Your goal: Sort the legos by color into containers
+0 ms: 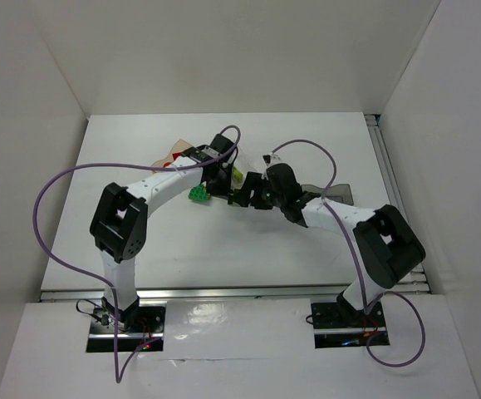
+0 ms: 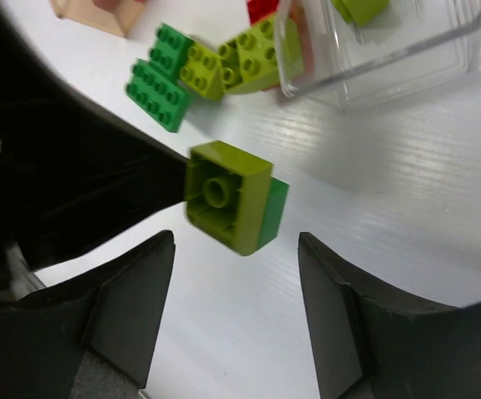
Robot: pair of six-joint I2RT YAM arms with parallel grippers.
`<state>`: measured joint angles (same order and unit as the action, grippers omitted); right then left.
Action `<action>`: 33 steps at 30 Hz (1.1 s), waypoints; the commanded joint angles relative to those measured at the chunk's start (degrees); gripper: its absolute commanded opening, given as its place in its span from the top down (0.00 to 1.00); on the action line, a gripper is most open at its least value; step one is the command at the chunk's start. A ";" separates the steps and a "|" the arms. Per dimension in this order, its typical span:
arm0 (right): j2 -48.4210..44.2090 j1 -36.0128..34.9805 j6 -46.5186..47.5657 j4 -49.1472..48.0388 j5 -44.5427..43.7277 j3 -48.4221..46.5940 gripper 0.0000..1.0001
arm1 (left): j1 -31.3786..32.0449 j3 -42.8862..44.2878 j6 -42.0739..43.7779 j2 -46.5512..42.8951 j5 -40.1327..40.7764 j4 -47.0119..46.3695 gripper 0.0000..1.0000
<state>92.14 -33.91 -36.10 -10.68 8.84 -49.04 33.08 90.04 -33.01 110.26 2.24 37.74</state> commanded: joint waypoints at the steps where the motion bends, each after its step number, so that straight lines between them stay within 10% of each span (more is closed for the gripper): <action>1: -4.42 0.07 1.03 -2.51 -1.19 0.43 0.31 | -0.47 -0.57 2.60 -2.15 -1.80 -0.12 1.00; 16: 1.03 0.60 2.08 -2.77 -0.67 -4.67 0.34 | -0.47 -1.62 6.91 -2.15 -7.59 -1.17 1.00; 33: -0.55 0.60 3.23 -5.93 4.07 -2.12 0.73 | -1.62 -2.24 6.91 -1.10 -9.27 -2.23 1.00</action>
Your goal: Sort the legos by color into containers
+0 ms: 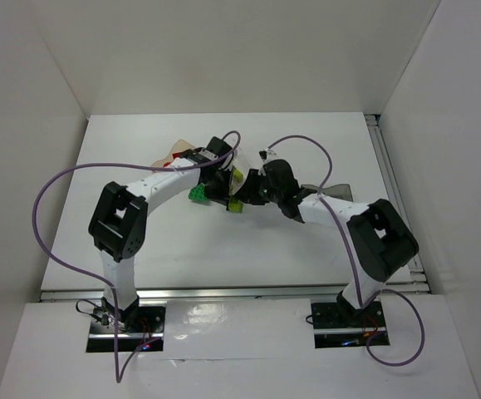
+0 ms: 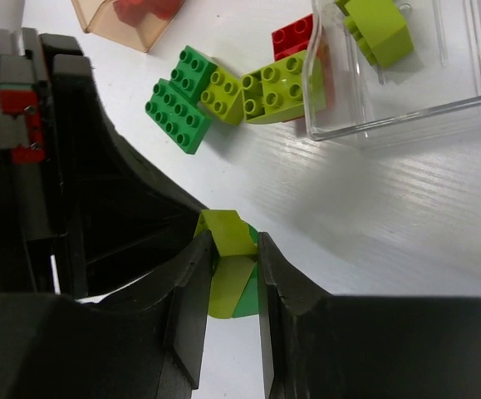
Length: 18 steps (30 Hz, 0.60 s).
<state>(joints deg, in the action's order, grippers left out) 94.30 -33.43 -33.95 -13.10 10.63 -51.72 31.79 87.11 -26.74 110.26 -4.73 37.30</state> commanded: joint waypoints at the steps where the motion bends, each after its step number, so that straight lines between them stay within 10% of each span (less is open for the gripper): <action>1: -2.72 0.12 1.08 -3.51 2.98 0.57 0.73 | -0.33 0.69 0.64 -0.58 -2.82 -1.79 1.00; 18: -5.88 -3.21 7.49 -4.12 3.27 4.00 0.78 | -3.14 1.83 -0.42 4.00 -8.45 -3.37 1.00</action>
<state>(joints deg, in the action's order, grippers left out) 92.01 -33.93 -28.86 -15.46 12.91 -48.14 29.54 87.13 -27.00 112.33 -11.86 37.36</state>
